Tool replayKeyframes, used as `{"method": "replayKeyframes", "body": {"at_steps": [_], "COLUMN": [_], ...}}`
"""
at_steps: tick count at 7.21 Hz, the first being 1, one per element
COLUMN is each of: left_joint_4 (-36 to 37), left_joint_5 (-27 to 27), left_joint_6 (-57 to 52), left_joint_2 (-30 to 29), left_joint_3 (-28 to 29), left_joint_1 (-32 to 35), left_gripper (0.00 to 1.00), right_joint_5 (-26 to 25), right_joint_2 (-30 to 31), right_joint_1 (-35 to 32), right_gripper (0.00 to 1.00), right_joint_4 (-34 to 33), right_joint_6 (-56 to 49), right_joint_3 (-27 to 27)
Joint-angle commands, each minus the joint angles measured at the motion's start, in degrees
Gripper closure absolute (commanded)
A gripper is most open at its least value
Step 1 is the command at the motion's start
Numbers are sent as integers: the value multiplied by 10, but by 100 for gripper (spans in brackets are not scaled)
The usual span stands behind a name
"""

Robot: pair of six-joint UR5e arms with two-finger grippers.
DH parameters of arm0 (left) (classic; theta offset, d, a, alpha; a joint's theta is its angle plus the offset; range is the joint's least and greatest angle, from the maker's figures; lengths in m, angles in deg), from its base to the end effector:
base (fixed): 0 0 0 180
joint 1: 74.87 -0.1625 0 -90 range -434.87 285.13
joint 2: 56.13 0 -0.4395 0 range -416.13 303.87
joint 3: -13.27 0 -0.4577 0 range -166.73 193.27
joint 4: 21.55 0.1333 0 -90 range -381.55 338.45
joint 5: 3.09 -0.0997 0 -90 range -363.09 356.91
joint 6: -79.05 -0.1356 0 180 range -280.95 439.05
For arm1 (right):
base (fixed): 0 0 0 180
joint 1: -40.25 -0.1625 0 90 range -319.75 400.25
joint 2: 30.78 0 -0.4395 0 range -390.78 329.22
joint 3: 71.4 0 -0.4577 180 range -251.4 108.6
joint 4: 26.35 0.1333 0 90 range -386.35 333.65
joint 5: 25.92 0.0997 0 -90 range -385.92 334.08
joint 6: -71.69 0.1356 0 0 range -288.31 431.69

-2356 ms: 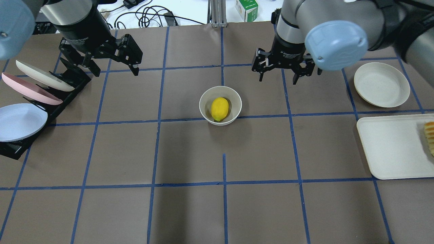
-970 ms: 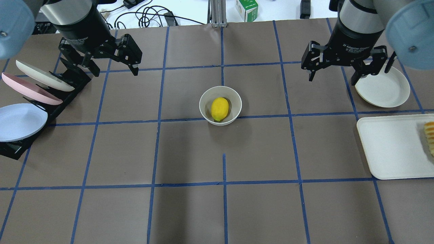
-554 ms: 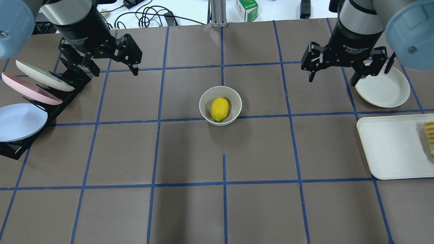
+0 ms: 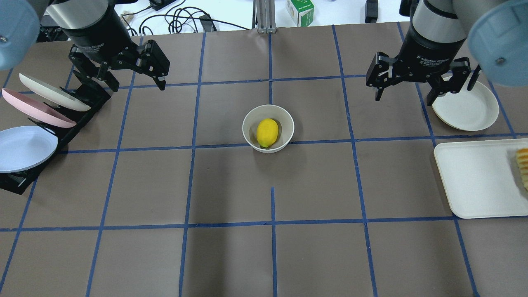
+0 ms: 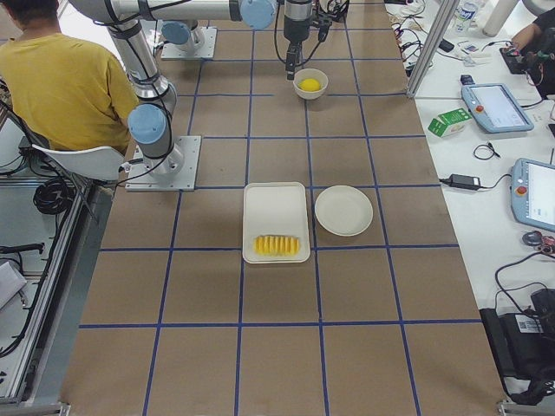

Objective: Place bowl and put lemon in it

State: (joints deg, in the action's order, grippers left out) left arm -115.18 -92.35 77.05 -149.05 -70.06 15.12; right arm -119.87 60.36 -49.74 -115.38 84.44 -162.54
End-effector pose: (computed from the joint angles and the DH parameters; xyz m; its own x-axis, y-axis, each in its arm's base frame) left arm -0.1350 -0.5791 0.4960 -0.9993 0.0348 0.0128 0.0347 0.9994 -0.0025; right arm 0.1239 -0.5464 0.4650 -0.9730 0.2197 0.0709 0.2203 0.9754 0.0013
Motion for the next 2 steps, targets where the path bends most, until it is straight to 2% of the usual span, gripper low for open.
{"method": "replayKeyframes", "body": {"at_steps": [1, 2], "left_joint_4": [0, -1], "left_joint_5": [2, 2], "left_joint_6": [0, 0], "left_joint_2": [1, 2], "left_joint_3": [0, 0], "left_joint_1": [1, 1], "left_gripper": [0, 0], "right_joint_5": [-1, -1], "right_joint_2": [0, 0], "right_joint_1": [1, 0], "right_gripper": [0, 0], "right_joint_4": [0, 0], "right_joint_6": [-1, -3], "right_joint_3": [0, 0]}}
